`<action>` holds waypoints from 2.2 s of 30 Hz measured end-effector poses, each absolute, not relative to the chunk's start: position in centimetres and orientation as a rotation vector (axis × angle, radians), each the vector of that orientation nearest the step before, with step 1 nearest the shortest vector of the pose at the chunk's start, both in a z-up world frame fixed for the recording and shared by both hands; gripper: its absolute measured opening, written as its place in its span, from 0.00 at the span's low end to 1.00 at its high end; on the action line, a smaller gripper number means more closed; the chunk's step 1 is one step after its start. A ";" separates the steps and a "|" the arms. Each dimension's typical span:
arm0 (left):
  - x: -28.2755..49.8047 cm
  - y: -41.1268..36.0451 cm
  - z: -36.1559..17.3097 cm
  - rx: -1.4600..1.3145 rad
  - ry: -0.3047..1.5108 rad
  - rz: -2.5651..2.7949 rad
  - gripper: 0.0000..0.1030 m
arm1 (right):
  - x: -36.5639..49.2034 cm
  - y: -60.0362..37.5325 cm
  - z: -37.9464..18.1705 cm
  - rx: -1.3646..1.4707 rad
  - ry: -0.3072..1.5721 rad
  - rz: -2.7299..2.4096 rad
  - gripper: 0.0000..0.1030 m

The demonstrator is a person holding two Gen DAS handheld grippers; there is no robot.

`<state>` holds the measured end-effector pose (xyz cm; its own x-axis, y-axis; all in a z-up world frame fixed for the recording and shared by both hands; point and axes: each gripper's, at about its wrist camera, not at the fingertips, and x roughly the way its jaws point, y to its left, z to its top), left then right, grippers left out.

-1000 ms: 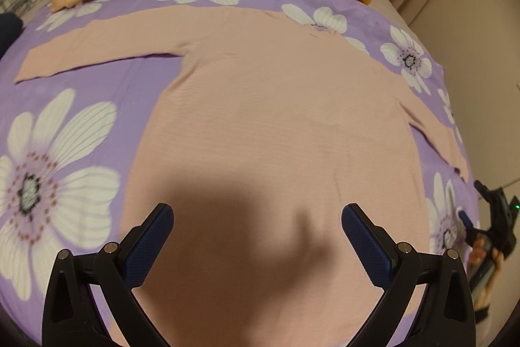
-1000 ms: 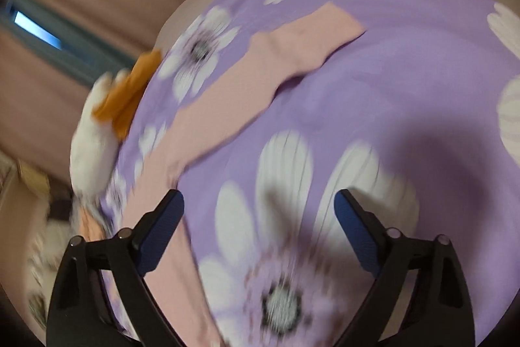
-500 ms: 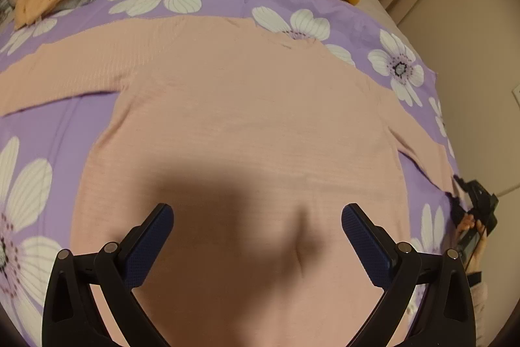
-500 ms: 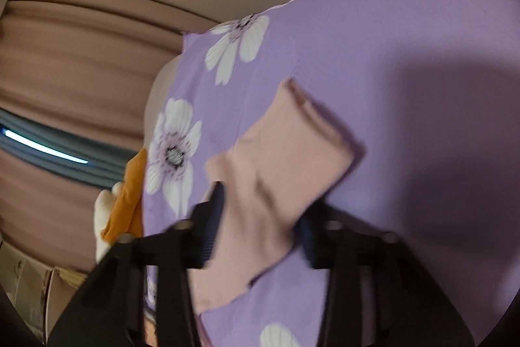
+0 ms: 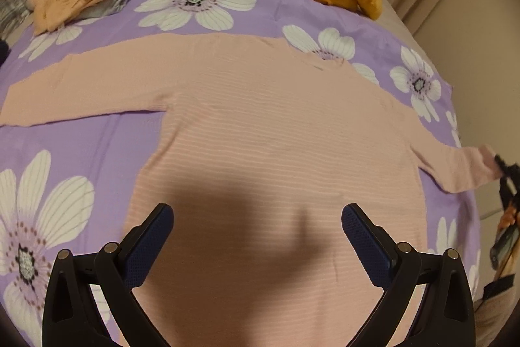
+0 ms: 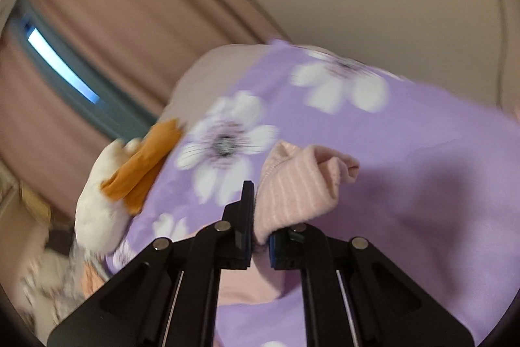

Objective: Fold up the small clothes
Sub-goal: 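Grasp the cuff of one pink shirt sleeve with the right gripper, then fold the held sleeve across the shirt body and open the right gripper, then grasp the cuff of the other sleeve with the left gripper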

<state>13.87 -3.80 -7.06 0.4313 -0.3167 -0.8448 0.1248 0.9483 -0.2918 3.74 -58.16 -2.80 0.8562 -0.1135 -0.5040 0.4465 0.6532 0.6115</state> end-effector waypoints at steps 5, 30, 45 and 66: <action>13.6 -1.4 -6.0 -0.209 1.077 -0.250 0.99 | 8.6 -51.8 2.2 0.638 0.495 -0.242 0.07; 16.5 10.3 -7.1 -0.353 1.060 -0.105 0.99 | 27.0 -10.7 -11.8 -0.333 0.910 0.142 0.18; 22.4 3.8 -4.7 -0.494 0.987 -0.392 0.99 | 21.0 -26.7 -8.1 0.174 0.865 0.273 0.54; 32.3 0.1 -11.8 -0.649 1.031 -0.397 0.99 | 18.5 -38.1 -13.6 0.489 0.844 0.149 0.42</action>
<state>32.32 0.14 -11.84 0.4692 -0.5882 -0.6587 0.0056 0.7479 -0.6638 18.52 -38.15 -13.58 0.6613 0.3162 -0.6802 0.0641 0.8797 0.4712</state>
